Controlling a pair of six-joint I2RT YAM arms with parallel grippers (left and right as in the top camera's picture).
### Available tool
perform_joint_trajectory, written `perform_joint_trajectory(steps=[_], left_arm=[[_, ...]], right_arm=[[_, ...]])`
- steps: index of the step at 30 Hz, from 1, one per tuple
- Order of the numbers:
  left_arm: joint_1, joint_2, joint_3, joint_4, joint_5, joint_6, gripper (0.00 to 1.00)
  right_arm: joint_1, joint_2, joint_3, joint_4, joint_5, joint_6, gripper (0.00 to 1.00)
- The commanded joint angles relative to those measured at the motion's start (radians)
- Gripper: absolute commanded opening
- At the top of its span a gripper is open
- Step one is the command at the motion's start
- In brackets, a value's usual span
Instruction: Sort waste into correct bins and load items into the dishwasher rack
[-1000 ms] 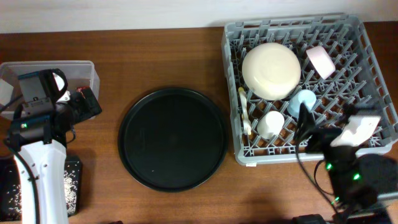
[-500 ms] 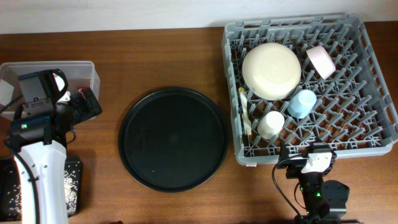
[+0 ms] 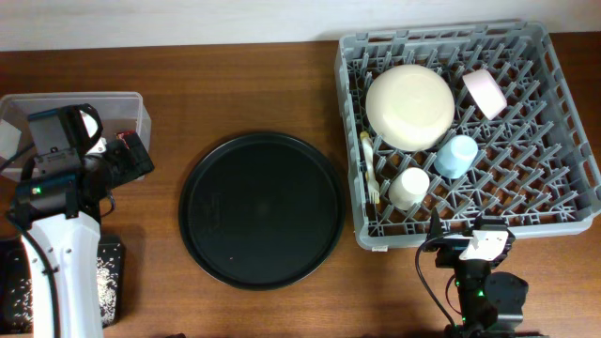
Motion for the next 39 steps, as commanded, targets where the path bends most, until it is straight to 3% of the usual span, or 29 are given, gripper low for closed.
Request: perform_joint_trajectory(steps=[1, 16, 22, 27, 34, 35, 39], left_arm=[[0.002, -0.006, 0.006, -0.001, -0.001, 0.005, 0.99], [0.002, -0.025, 0.003, -0.002, -0.001, 0.005, 0.99], [-0.141, -0.399, 0.002, -0.005, -0.001, 0.005, 0.99], [-0.159, -0.703, -0.027, -0.006, -0.011, 0.005, 0.99], [-0.289, -0.999, -0.472, 0.012, 0.047, 0.005, 0.99], [-0.303, -1.037, -0.539, 0.058, 0.053, 0.005, 0.99], [-0.333, -1.165, -0.842, 0.478, 0.092, 0.005, 0.99]], right_arm=[[0.007, -0.012, -0.01, 0.002, 0.012, -0.005, 0.98], [0.005, -0.012, -0.01, 0.001, 0.012, -0.005, 0.98], [0.005, -0.012, -0.01, 0.001, 0.012, -0.005, 0.98], [0.005, -0.012, -0.01, 0.001, 0.012, -0.005, 0.98], [0.005, -0.012, -0.01, 0.001, 0.012, -0.005, 0.98], [0.005, -0.012, -0.01, 0.002, 0.012, -0.005, 0.98], [0.005, -0.012, -0.01, 0.001, 0.012, -0.006, 0.98]])
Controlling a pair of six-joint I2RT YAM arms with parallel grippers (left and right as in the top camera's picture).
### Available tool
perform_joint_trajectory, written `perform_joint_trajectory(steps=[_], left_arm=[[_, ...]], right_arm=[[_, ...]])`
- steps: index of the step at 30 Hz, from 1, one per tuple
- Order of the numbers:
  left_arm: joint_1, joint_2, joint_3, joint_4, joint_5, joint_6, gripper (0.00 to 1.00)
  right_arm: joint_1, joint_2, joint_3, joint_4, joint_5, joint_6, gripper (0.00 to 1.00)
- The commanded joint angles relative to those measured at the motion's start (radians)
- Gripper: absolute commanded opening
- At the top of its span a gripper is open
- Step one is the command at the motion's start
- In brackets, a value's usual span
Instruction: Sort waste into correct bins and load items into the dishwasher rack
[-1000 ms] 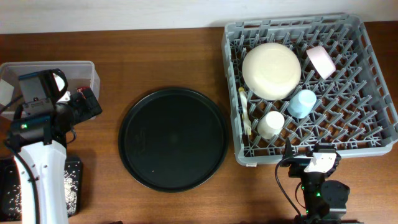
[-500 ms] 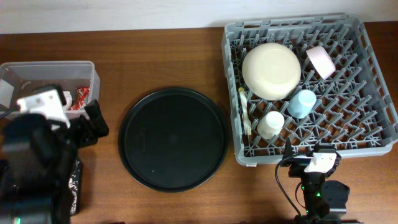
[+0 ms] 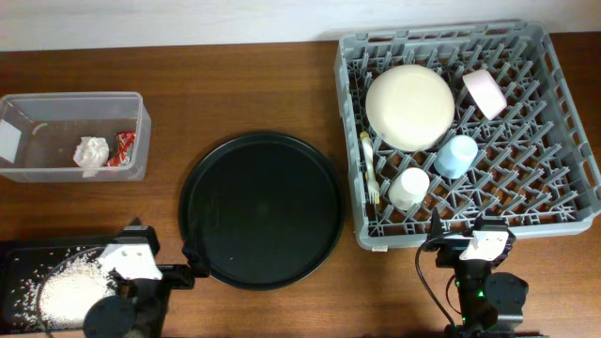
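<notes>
The grey dishwasher rack [image 3: 563, 202] at the right holds a cream bowl [image 3: 409, 106], a pink cup [image 3: 484, 93], a light blue cup [image 3: 456, 156], a white cup [image 3: 408, 187] and a pale fork [image 3: 370, 169]. The clear waste bin [image 3: 141, 117] at the far left contains a crumpled white paper [image 3: 91, 153] and a red wrapper [image 3: 125, 147]. My left gripper [image 3: 192, 264] sits low at the front, touching or just beside the round black tray's [image 3: 261, 208] left rim. My right gripper [image 3: 439, 235] rests by the rack's front edge. Neither gripper's jaw state shows.
A black bin [image 3: 23, 258] with a heap of white grains [image 3: 66, 291] lies at the front left, next to the left arm's base. The wooden table extends between the clear bin, the round tray and the rack.
My left arm has moved from over the clear bin back to the table's front edge beside the round tray. The paper, wrapper and grain heap now show. The right arm has not moved.
</notes>
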Motion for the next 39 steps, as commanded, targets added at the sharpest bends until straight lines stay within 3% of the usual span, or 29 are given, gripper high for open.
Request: perform_joint_trajectory(steps=[1, 4, 7, 13, 17, 21, 39], left_arm=[[-0.007, -0.062, -0.189, 0.276, 0.053, 0.005, 0.99], [-0.006, -0.079, -0.355, 0.537, 0.063, 0.005, 0.99], [-0.007, -0.091, -0.439, 0.627, 0.063, 0.005, 0.99], [-0.018, -0.167, -0.546, 0.625, 0.059, 0.005, 0.99], [-0.033, -0.2, -0.554, 0.483, 0.013, 0.006, 0.99], [-0.033, -0.2, -0.554, 0.483, 0.008, 0.119, 0.99], [-0.032, -0.199, -0.554, 0.483, 0.007, 0.117, 0.99]], right_arm=[[0.005, -0.007, -0.008, -0.001, 0.008, 0.001, 0.98], [0.005, -0.007, -0.008, -0.001, 0.008, 0.001, 0.98], [0.005, -0.007, -0.008, -0.001, 0.008, 0.001, 0.98], [0.005, -0.007, -0.008, -0.001, 0.008, 0.001, 0.98], [0.005, -0.007, -0.008, -0.001, 0.008, 0.001, 0.98], [0.005, -0.007, -0.008, -0.001, 0.008, 0.001, 0.98], [0.005, -0.006, -0.008, -0.001, 0.008, 0.001, 0.98]])
